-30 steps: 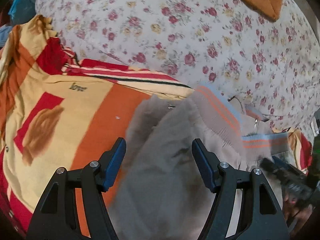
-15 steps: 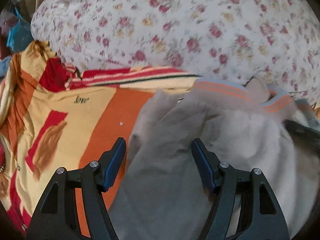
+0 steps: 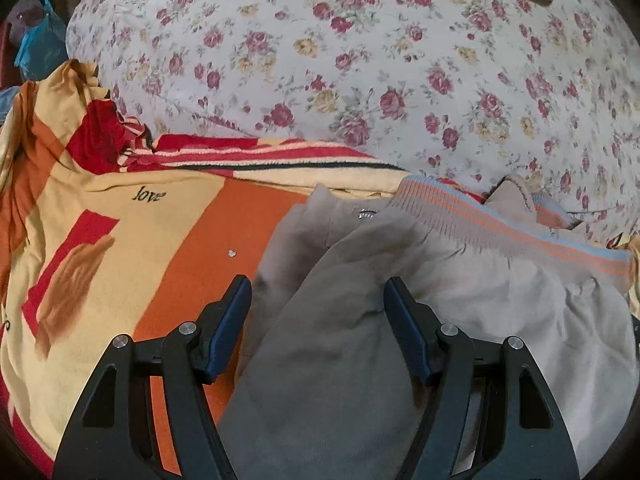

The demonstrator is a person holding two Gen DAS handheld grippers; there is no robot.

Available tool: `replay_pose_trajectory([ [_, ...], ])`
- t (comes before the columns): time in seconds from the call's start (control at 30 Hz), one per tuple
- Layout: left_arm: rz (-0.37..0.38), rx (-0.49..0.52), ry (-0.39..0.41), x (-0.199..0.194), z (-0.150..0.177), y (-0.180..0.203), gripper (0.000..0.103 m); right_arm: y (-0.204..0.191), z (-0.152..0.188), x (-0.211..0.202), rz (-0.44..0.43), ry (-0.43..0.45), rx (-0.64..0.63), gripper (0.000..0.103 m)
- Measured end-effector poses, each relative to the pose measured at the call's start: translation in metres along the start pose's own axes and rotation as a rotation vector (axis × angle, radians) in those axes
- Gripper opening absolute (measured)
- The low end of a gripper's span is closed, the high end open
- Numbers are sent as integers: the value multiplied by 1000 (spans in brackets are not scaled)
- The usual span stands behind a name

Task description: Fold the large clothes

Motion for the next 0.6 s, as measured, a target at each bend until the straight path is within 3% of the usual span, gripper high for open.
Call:
replay_pose_trajectory([
  [0.1,40,-52,-55,-11,-3,-9,69,-12,5,-28,-68,1,-13,56],
  [0.17,67,-62,-71,-21,-5,-15,69,-27,12,-46,-96,8,-51,66],
  [0.37,159,-47,-128,-59,6,-51,69,-83,43,-72,-212,-4,-168,67],
  [0.5,265,-40,-189,-71,28,-65,69,-102,57,-72,-226,-29,-191,67],
  [0.6,253,30,-220,-70,45,-64,69,-110,61,-74,-242,-45,-181,67],
])
Point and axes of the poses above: each gripper's, at about its wrist camera, not at the fingertips, and x roughly the way its jaws point, y to its right, z to its underside, the point moved 7 cm from there along x, roughly the way its jaws point, and after that the axes turned 8 degrees about -x, right-handed, at the moved point
